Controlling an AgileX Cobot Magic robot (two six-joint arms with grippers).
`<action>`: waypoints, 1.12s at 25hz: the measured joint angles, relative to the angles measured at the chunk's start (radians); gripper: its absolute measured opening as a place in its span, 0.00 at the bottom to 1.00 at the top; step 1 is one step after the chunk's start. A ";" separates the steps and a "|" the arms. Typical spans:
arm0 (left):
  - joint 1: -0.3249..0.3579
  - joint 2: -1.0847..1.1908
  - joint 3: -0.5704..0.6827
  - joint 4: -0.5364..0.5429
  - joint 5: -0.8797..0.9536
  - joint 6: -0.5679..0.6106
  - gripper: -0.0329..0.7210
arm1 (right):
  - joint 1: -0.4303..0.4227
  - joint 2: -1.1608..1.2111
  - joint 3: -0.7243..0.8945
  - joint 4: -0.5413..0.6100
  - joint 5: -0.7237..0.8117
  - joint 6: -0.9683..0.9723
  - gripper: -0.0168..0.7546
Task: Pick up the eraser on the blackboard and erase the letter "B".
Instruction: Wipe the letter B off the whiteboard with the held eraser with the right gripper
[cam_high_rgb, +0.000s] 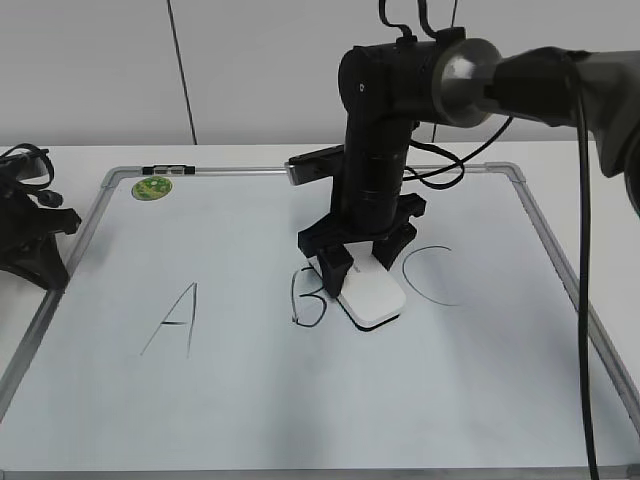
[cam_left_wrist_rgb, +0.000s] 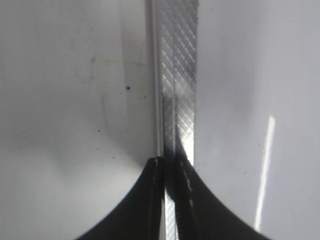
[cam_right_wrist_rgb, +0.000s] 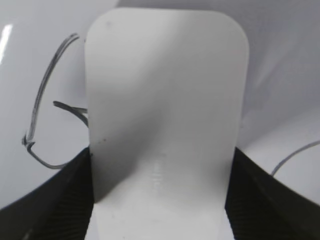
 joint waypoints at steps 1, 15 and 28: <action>0.000 0.000 0.000 0.000 0.000 0.000 0.08 | 0.002 0.002 -0.007 -0.005 0.005 0.000 0.71; 0.000 0.000 0.000 0.000 0.000 0.000 0.08 | 0.208 0.013 -0.022 -0.068 -0.017 -0.004 0.71; 0.000 0.000 0.000 -0.001 0.000 0.000 0.08 | 0.220 0.033 -0.068 -0.087 0.009 -0.007 0.71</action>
